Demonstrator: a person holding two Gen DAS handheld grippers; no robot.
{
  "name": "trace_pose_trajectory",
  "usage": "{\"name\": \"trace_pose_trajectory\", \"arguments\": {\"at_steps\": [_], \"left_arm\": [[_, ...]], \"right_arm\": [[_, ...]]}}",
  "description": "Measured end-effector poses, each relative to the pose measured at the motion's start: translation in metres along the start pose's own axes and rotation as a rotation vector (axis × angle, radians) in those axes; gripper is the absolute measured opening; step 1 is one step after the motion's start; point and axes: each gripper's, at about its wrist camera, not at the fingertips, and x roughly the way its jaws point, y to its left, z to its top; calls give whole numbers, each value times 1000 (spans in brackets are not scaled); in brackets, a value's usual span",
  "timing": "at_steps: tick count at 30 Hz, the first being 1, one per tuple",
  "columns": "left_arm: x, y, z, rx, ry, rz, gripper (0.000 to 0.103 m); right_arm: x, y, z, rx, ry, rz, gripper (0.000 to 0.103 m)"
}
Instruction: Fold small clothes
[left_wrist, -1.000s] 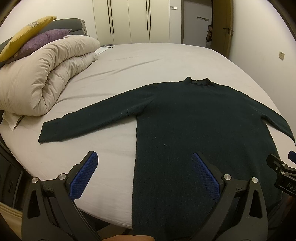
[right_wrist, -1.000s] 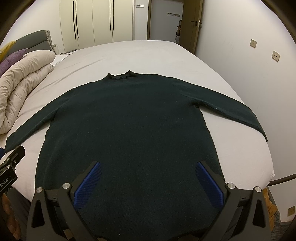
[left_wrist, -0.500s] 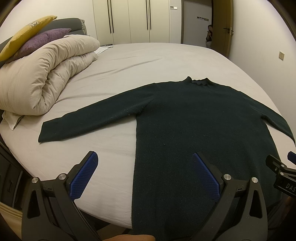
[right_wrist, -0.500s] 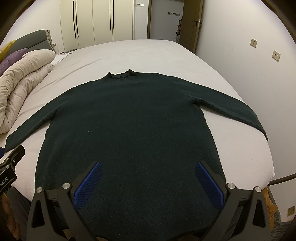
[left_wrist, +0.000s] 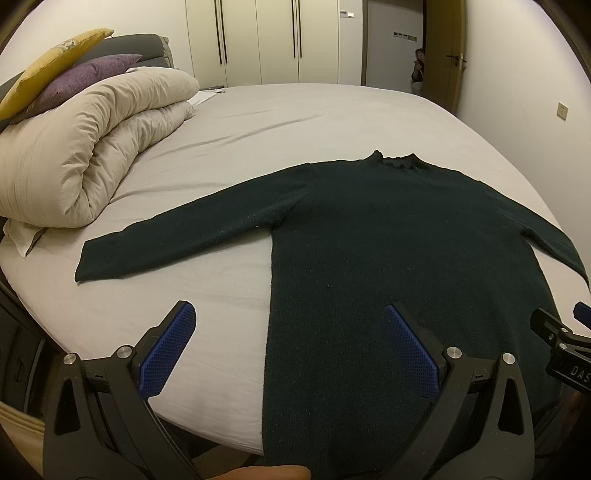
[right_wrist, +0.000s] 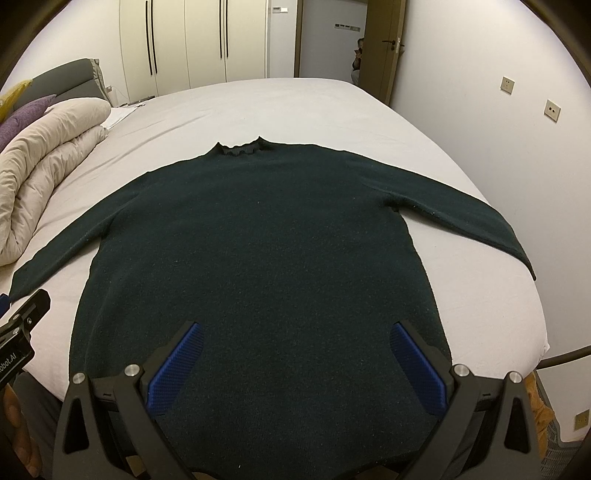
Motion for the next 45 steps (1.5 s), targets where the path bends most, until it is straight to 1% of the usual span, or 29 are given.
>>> {"name": "trace_pose_trajectory", "arguments": {"at_steps": [17, 21, 24, 27, 32, 33, 34, 36, 38, 39, 40, 41, 42, 43, 45], "left_arm": [[4, 5, 3, -21, 27, -8, 103], [7, 9, 2, -29, 37, -24, 103], [13, 17, 1, -52, 56, -35, 103], [20, 33, 4, -105, 75, -56, 103], [28, 83, 12, -234, 79, -77, 103], [30, 96, 14, -271, 80, -92, 103], [33, 114, 15, -323, 78, -123, 103], [39, 147, 15, -426, 69, -170, 103], [41, 182, 16, -519, 18, -200, 103], [41, 199, 15, -563, -10, -232, 103], [46, 219, 14, -614, -14, -284, 103], [51, 234, 11, -662, 6, -323, 103], [60, 255, 6, -747, 40, -376, 103], [66, 272, 0, -822, 41, -404, 103], [75, 306, -15, -984, 7, -438, 103]], "right_arm": [[0, 3, -4, -4, 12, -3, 103], [0, 3, -5, -5, 16, -1, 103], [1, 4, -6, -5, 22, -2, 103], [3, 4, -5, -6, 33, 1, 103], [6, 6, -2, -15, 37, 7, 103], [7, 6, -1, -11, 36, 15, 103], [7, 6, 1, -5, 33, 29, 103], [5, 6, 6, 11, 15, 72, 103], [0, 6, 10, 30, -10, 119, 103], [-3, 7, 13, 42, -28, 150, 103], [-6, 7, 15, 51, -47, 179, 103], [-11, 8, 16, 59, -69, 215, 103], [-14, 9, 18, 65, -85, 242, 103], [-17, 11, 20, 70, -98, 267, 103], [-21, 15, 25, 78, -117, 315, 103]]}}
